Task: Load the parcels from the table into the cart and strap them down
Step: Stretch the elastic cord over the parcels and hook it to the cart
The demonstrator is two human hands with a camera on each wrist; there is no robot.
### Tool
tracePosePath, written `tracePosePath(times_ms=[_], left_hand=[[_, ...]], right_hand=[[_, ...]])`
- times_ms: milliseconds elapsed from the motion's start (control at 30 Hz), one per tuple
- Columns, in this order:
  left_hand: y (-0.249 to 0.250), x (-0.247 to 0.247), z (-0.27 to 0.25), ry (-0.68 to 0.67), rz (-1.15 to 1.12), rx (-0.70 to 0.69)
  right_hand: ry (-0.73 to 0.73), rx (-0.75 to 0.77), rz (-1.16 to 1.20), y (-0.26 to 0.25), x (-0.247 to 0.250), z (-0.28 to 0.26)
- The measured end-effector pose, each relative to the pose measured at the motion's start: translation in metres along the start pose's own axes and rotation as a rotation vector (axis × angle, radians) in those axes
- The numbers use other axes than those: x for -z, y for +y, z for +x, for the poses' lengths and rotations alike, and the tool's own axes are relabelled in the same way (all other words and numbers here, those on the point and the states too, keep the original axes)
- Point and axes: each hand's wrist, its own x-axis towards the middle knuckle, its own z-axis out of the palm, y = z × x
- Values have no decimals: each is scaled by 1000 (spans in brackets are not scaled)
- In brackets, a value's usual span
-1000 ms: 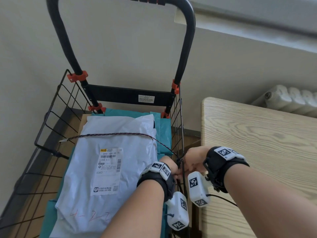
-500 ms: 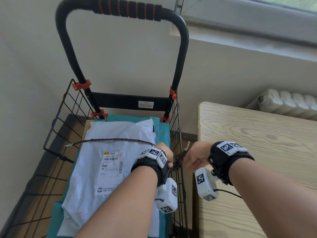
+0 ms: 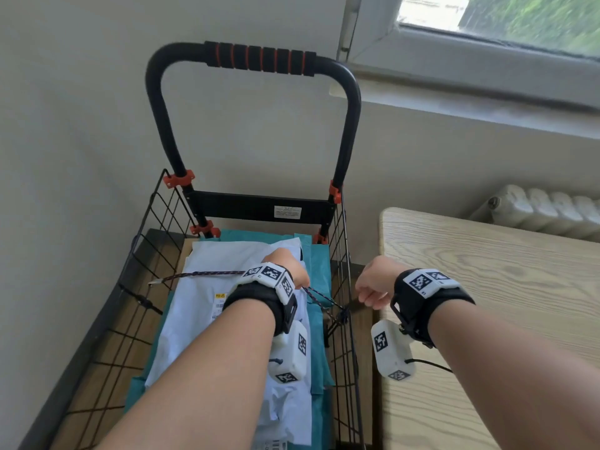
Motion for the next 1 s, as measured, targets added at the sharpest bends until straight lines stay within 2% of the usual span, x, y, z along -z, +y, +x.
tracePosePath(times_ms=[67, 167, 300, 367, 500, 667, 700, 767, 833, 867, 900, 1000], left_hand=[[-4, 14, -8, 8, 6, 12], [-17, 33, -22, 1, -59, 47], [-59, 42, -31, -3, -52, 102], [-84, 42, -34, 40, -36, 118], [-133, 44, -35, 88, -182, 79], [-175, 51, -31, 85, -247, 21], [-183, 54, -30, 116, -280, 16], [-202, 64, -31, 299, -342, 55], [-223, 74, -29, 513, -341, 148], [-233, 78, -26, 540, -347, 206], [-242, 80, -25, 499, -351, 265], [-259, 77, -20, 154, -286, 420]], right_hand=[[172, 187, 8, -12, 0, -12], [102, 364, 37, -33, -8, -32], [-22, 508, -130, -71, -48, -41], [-101, 534, -206, -87, -79, -40], [-235, 498, -373, -119, -139, -41], [-95, 541, -409, -142, -173, -36], [-79, 539, -400, -145, -176, -34], [-54, 546, -394, -152, -181, -32], [-29, 572, -397, -164, -188, -28], [-19, 589, -403, -170, -193, -27], [-11, 593, -409, -176, -198, -24], [-7, 580, -458, -191, -219, -14]])
